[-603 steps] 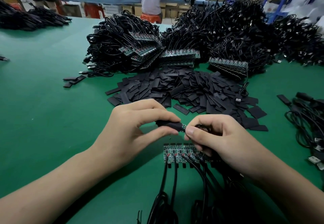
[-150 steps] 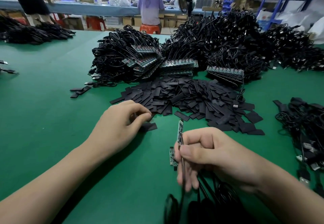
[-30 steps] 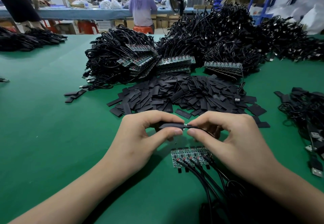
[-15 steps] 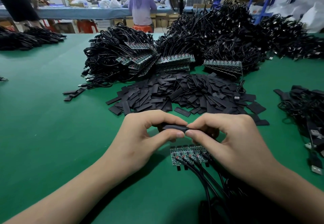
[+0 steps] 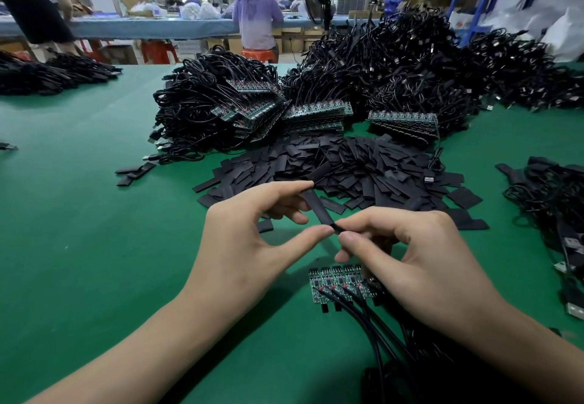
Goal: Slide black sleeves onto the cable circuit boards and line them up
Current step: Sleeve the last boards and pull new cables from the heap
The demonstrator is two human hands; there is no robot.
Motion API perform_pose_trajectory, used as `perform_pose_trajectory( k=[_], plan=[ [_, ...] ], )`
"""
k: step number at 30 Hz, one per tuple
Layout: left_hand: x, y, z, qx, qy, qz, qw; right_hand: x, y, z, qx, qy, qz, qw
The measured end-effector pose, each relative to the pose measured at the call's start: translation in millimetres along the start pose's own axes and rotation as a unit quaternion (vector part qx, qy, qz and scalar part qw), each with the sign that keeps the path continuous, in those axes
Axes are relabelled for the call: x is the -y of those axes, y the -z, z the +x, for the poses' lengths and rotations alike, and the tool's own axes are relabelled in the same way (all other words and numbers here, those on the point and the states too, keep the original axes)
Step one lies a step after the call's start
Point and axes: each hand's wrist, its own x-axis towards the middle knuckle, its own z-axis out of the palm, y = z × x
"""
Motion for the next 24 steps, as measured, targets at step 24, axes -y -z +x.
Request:
perform_pose_trajectory(
  k=[24],
  plan=[
    [10.2,7.6,-0.8,0.276,-0.075,0.107,0.952,-48.7,79.5,29.3,-0.237,-0.090,-0.309,0.916]
  ],
)
